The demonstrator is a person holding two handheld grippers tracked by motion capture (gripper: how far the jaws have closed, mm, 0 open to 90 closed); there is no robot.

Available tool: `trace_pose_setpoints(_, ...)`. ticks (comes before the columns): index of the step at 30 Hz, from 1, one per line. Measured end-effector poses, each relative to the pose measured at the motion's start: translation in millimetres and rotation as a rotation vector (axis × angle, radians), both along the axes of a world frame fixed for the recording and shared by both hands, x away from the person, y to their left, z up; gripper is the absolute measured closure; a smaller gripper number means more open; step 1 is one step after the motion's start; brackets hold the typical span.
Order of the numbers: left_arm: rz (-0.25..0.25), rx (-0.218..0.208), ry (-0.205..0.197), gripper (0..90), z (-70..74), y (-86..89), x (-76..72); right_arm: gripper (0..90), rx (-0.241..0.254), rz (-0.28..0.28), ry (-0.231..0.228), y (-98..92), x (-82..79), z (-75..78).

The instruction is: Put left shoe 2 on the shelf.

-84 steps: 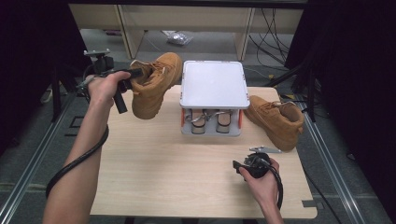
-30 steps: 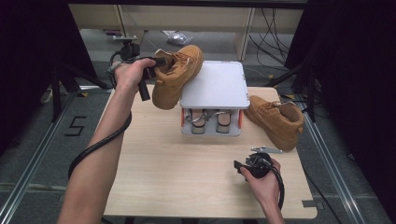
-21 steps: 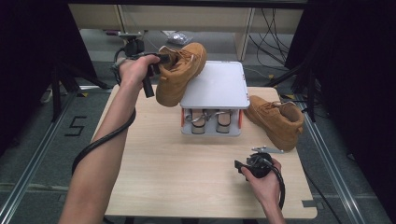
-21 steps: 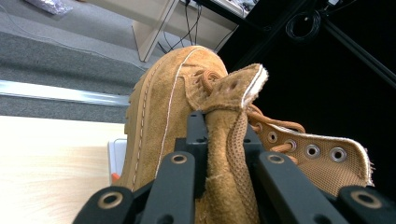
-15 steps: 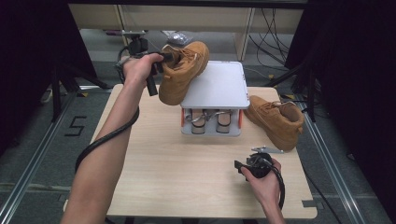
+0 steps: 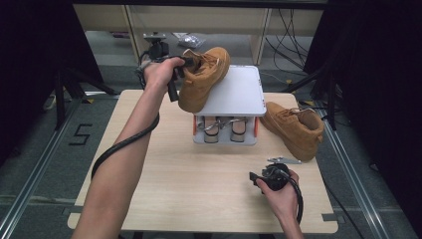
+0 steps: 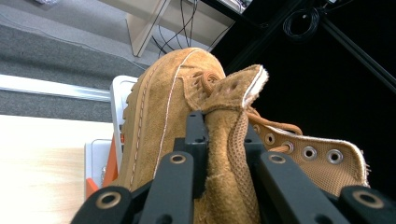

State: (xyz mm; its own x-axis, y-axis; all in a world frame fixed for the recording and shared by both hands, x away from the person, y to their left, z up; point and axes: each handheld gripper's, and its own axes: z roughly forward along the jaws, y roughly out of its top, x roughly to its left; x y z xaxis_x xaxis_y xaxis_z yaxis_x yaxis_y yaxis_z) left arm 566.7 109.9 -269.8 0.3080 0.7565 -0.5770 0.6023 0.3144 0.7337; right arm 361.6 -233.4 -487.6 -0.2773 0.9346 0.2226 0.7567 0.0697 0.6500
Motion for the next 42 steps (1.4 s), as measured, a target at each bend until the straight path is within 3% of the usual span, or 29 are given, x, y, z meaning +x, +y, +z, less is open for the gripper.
trace_pose_setpoints(7,0.012,0.004,-0.003,77.8,-4.0,-3.6,3.9,43.9,0.012,-0.007,0.016,0.6,-0.4,1.1)
trace_pose_setpoints(12,0.037,-0.001,-0.034,73.2,-9.0,-1.7,6.4,43.9,0.022,-0.017,0.015,0.8,-0.1,0.9)
trace_pose_setpoints(14,0.039,0.003,-0.057,69.6,-9.8,-2.2,6.0,43.8,0.016,-0.036,0.037,1.2,-0.9,1.4)
trace_pose_setpoints(16,0.041,0.012,-0.075,64.7,-10.1,-2.4,5.3,43.8,0.028,-0.021,0.033,0.8,-1.7,2.3)
trace_pose_setpoints(17,0.039,0.019,-0.081,61.4,-10.3,-1.6,5.0,43.8,0.022,-0.004,0.009,-0.6,-1.1,1.4)
trace_pose_setpoints(21,0.043,0.019,-0.112,46.8,-6.5,3.5,-0.5,43.7,0.027,-0.003,0.025,0.3,-2.5,2.2)
trace_pose_setpoints(24,0.033,0.026,-0.127,43.9,-1.4,9.8,-8.2,43.6,0.025,-0.004,0.017,1.6,-2.4,1.3)
trace_pose_setpoints(26,0.034,0.016,-0.137,43.5,2.0,15.9,-14.7,43.6,-0.005,0.01,-0.005,0.2,-0.7,-0.3)
trace_pose_setpoints(29,0.015,0.004,-0.152,44.2,5.0,25.9,-27.0,43.6,0.031,-0.006,0.011,3.0,-2.5,1.2)
trace_pose_setpoints(31,-0.01,0.014,-0.155,48.5,4.1,33.8,-36.3,43.7,0.009,-0.015,0.01,3.6,-2.4,1.0)
trace_pose_setpoints(35,-0.025,-0.006,-0.16,57.2,-3.9,49.8,-54.5,43.7,-0.002,0.001,0.018,3.4,-4.0,2.7)
trace_pose_setpoints(36,-0.034,0.003,-0.159,58.5,-7.5,53.1,-58.4,43.7,0.006,-0.02,0.035,5.3,-4.7,3.9)
trace_pose_setpoints(42,-0.101,0.062,-0.141,80.4,-35.4,66.1,-76.9,43.7,0.009,-0.001,0.029,5.6,-5.1,4.2)
